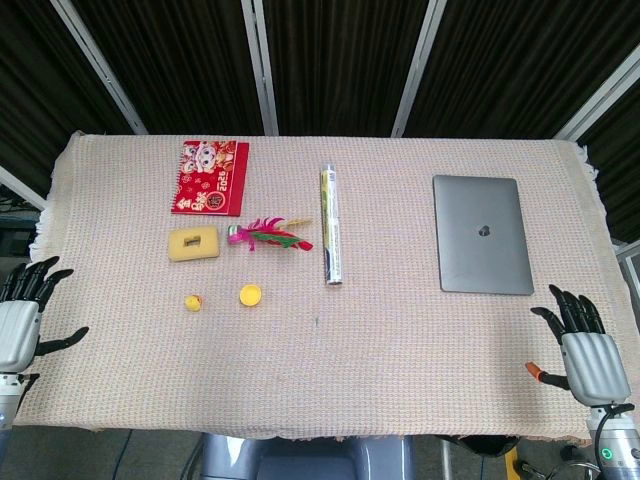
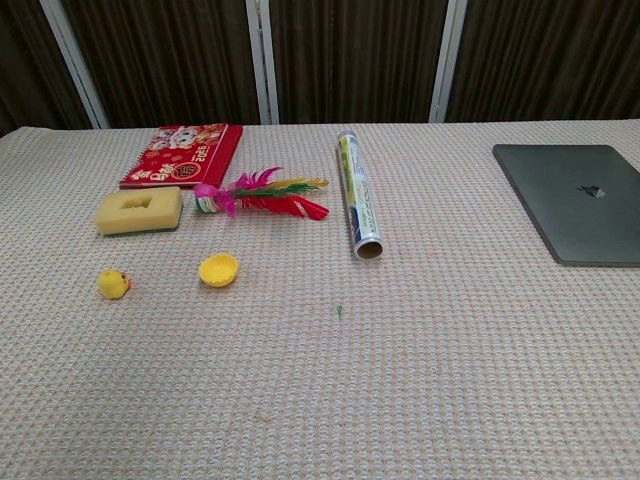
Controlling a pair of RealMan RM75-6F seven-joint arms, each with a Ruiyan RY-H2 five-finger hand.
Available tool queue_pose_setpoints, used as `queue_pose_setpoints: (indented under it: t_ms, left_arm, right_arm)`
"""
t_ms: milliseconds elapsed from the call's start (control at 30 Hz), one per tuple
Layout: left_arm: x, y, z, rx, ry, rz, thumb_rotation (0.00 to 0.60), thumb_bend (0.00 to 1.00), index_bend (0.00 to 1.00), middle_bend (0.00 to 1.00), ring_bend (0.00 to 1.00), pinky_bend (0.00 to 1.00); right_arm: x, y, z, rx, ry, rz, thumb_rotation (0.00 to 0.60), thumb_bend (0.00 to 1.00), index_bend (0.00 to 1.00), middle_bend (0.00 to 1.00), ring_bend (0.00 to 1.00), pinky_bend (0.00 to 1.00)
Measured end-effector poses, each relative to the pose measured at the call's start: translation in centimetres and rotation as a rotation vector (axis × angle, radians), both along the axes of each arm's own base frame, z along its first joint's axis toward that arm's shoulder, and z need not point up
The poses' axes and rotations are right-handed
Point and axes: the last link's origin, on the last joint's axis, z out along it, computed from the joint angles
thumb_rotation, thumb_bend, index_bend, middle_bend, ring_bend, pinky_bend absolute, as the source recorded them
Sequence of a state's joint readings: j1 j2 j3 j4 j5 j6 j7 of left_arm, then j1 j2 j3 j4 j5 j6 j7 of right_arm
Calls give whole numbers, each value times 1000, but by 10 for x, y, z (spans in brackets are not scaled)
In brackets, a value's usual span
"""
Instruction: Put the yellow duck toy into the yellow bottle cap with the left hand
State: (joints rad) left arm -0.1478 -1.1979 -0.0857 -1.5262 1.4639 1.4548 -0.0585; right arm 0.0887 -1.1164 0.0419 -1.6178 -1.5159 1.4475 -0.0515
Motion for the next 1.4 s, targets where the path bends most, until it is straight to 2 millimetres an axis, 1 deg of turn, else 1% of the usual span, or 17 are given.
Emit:
queue_pose_setpoints:
  t_ms: [433, 600, 800, 1033, 1200, 1400]
  left_arm:
    - [5, -2, -5, -2, -1, -9, 600, 95, 184, 65, 73, 0]
    - [9, 3, -5, -3, 2, -21, 600, 95, 183, 65, 75, 0]
    - [10, 8, -8, -16, 4, -17, 600, 106, 184, 70, 80, 0]
    - [9, 8, -13, -28, 39, -18, 600, 108, 185, 74, 81, 0]
    - [8, 17, -16, -54, 62, -6, 600, 121, 194, 83, 88, 0]
    - [9, 41, -22, -68, 91, 7, 600, 125, 209, 84, 89, 0]
  right_arm:
    - [1, 2, 1, -6, -6, 8, 600, 20, 229, 0, 0, 0]
    - [0, 1, 2, -4, -9, 8, 600, 20, 230, 0, 0, 0]
    - [0, 2, 2, -5, -8, 13, 600, 20, 290, 11, 0, 0]
    - [0, 3, 2, -17, -14, 30, 600, 20, 300, 18, 0, 0]
    - [0, 3, 1, -14, -21, 35, 600, 20, 302, 18, 0, 0]
    - [2, 4, 0, -7, -37, 42, 600, 20, 306, 18, 0, 0]
